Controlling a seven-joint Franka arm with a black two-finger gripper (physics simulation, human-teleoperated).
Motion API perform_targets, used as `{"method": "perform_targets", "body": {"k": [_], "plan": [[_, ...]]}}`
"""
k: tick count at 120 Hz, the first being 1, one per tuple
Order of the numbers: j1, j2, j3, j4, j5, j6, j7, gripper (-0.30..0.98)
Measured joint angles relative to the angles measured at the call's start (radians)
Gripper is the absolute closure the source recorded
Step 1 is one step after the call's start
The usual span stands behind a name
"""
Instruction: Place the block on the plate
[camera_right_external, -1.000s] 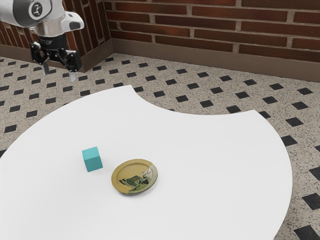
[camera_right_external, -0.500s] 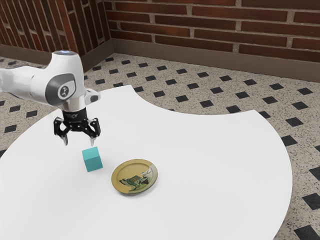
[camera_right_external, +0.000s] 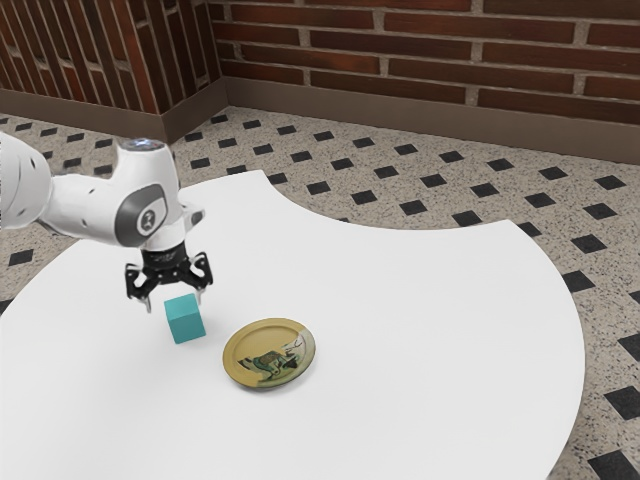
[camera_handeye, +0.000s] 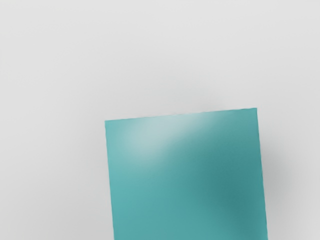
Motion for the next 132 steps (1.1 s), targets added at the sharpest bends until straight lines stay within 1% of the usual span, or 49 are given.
{"method": "perform_targets", "body": {"k": [27,48,90,111,117,132], "plan": [[0.0,0.06,0.0,0.022,-0.023,0.051,-0.052,0.0],[0.001,0.079,0.001,0.024,-0.044,0.074,-0.078,0.0],[0.018,0.131,0.0,0.048,-0.064,0.102,-0.109,0.0],[0.019,0.136,0.0,0.048,-0.079,0.106,-0.119,0.0],[0.018,0.136,0.0,0.048,-0.081,0.107,-0.121,0.03],[0.017,0.136,0.0,0.048,-0.084,0.108,-0.125,0.16]]}}
